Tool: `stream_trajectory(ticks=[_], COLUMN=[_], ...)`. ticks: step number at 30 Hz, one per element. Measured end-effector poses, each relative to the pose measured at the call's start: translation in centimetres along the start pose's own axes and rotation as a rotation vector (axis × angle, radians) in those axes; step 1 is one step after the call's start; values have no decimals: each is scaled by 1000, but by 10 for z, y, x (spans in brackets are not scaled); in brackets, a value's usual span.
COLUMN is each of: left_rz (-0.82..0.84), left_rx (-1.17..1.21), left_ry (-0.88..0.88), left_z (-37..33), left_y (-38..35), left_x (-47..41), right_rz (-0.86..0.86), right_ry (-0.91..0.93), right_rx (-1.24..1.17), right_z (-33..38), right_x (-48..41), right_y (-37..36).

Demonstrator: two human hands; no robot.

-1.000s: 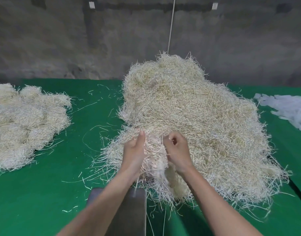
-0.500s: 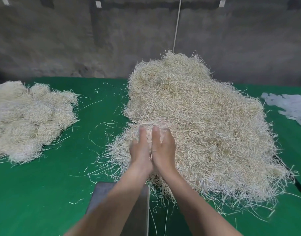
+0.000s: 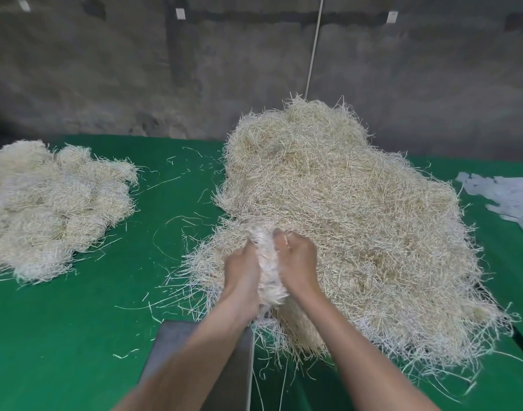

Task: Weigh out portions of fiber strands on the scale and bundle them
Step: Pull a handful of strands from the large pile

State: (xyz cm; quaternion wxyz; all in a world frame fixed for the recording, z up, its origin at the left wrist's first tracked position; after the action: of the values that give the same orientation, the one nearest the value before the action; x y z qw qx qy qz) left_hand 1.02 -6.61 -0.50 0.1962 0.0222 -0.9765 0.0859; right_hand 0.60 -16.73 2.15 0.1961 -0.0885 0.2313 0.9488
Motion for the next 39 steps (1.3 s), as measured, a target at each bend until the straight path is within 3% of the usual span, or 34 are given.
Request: stream_trajectory(ticks=[3, 6, 11, 16, 17, 20, 21, 23, 26, 27, 29, 32, 36, 39], left_rz=[52, -47, 67, -47, -43, -1, 3, 20, 49, 62, 13, -226, -145, -141], left_rx=[6, 74, -108, -81, -132, -112, -21, 172, 133, 180, 311, 326, 101, 115], left_ry=[-1, -87, 47, -91, -123, -162, -142, -111, 18, 66, 87, -21, -49, -79], left_z=[-8, -24, 8, -16, -17, -18, -18, -15, 8, 11, 4, -8, 13, 1], left_y=[-8, 6, 1, 12, 9, -2, -1, 6, 6, 4, 7, 28, 4, 5], left_x=[2, -7, -1, -9, -10, -10, -9, -6, 4, 5, -1, -13, 8, 3], right_rz=[-90, -131, 46, 92, 153, 380, 361, 156, 5, 14, 30, 31, 37, -54], right_ry=[-10, 151, -83, -153, -117, 35, 28, -14, -223, -188, 51, 315, 83, 100], right_rx=[8, 48, -91, -517, -506, -172, -162, -254, -381, -316, -21, 181, 67, 106], right_z=[-2, 9, -25, -35, -30, -4, -1, -2, -17, -17, -4, 11, -6, -4], right_x=[6, 39, 17, 0, -3, 12, 12, 3, -15, -14, 5, 41, -8, 5], right_y=[6, -16, -3, 25, 25, -8, -15, -8, 2, 0, -9, -28, -8, -12])
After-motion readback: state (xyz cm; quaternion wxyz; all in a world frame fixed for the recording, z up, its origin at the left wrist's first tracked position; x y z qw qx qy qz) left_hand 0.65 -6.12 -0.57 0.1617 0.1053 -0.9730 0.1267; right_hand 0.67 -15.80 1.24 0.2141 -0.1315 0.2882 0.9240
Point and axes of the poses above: each hand's wrist, its own x-axis away from the middle knuckle, its own y-axis out of the back of the hand, z = x × y, the point moved 6 cm from there along -x, towards the middle knuckle, and after that the axes turned 2 degrees about x, right-handed, at the moved point
